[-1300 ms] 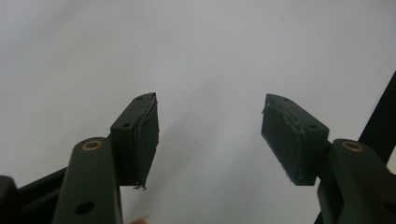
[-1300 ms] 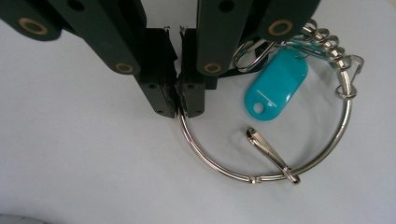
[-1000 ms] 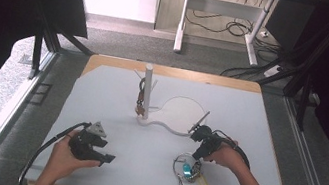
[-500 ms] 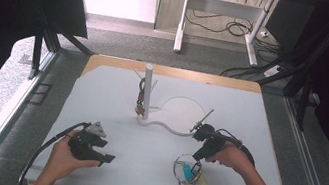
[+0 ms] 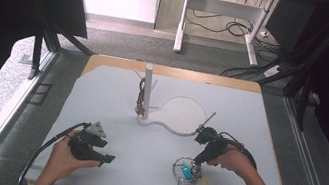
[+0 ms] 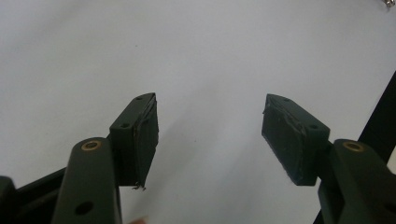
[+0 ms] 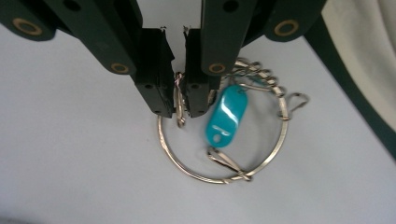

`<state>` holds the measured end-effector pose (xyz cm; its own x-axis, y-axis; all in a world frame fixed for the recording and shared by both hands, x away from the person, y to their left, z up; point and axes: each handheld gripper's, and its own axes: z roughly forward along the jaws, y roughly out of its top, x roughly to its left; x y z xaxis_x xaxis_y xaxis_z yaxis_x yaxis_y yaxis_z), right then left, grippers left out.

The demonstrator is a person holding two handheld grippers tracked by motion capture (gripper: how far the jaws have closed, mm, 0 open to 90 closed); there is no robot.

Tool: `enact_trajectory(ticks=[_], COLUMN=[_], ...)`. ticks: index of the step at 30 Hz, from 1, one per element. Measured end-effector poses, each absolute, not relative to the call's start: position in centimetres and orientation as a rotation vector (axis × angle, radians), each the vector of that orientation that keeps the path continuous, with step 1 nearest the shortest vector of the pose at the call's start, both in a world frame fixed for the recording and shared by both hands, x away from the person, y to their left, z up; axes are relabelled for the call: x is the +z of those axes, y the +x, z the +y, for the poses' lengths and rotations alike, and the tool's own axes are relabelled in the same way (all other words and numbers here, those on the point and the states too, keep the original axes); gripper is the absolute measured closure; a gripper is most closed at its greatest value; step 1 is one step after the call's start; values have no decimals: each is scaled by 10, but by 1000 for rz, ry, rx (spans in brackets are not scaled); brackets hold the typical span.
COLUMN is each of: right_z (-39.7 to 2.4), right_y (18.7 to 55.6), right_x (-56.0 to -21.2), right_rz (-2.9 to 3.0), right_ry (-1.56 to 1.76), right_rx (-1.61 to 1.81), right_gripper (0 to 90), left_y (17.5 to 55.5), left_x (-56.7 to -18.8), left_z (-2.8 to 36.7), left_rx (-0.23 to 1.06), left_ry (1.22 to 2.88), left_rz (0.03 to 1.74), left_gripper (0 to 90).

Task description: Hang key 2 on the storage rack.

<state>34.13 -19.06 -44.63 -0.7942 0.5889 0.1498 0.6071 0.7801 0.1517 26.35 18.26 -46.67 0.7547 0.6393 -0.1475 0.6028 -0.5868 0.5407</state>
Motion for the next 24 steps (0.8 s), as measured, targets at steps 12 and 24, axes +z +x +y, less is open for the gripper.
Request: enact_trajectory(ticks=[12, 24], right_z=[-184, -164], right_y=[357, 342], right_x=[-472, -451], right_rz=[-2846, -2882], right_ry=[-988, -870], right_rx=[-193, -260], right_gripper=[766, 761], left_y=[264, 264], left_x=[-468, -468], left_z=[182, 183], left_rx=[79, 85], left_ry=[2380, 2373], left_rz=[934, 931], left_gripper=[367, 368])
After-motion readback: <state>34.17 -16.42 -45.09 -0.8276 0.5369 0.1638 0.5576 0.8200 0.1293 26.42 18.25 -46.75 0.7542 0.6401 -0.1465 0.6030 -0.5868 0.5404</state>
